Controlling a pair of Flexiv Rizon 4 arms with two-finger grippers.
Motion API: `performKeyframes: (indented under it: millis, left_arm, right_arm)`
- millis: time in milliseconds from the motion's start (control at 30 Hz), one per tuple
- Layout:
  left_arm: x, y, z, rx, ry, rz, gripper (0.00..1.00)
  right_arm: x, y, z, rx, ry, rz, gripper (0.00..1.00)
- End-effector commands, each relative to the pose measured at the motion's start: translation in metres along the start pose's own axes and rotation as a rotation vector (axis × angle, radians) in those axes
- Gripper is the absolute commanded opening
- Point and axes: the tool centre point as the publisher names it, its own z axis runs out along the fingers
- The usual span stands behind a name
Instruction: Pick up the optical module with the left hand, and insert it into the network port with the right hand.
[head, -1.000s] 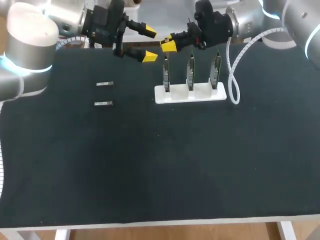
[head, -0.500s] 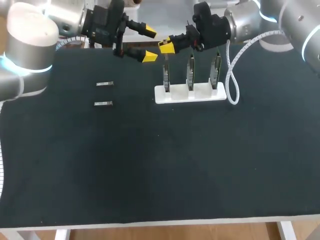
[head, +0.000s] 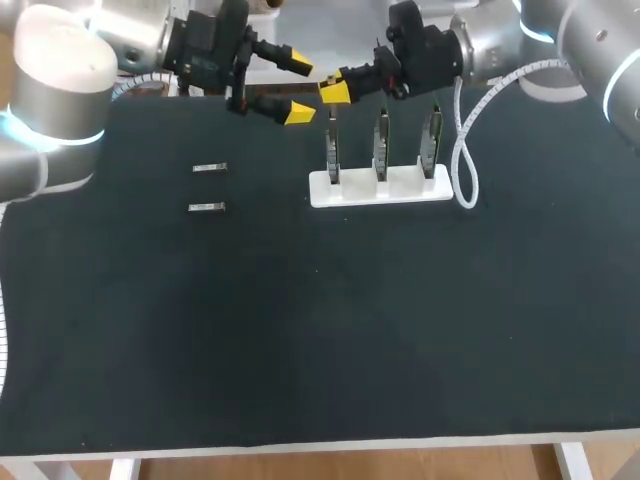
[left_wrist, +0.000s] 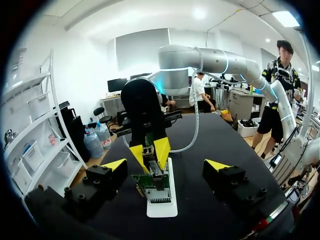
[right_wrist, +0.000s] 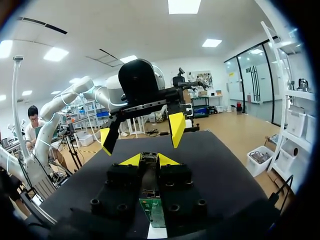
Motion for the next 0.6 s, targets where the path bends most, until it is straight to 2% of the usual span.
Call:
performKeyframes:
  millis: [33, 600]
  left_arm:
    - [0.0001, 0.0017, 0.0002, 0.003, 0.001, 0.001, 1.00]
    - [0.0001, 0.0017, 0.0002, 0.003, 0.001, 0.001, 1.00]
  right_arm:
    - [0.0019, -0.0101, 0.0003, -0.050, -0.002, 0.006, 0.00]
    - [0.0023, -0.0117, -0.0024, -0.050, -0.003, 0.004, 0.00]
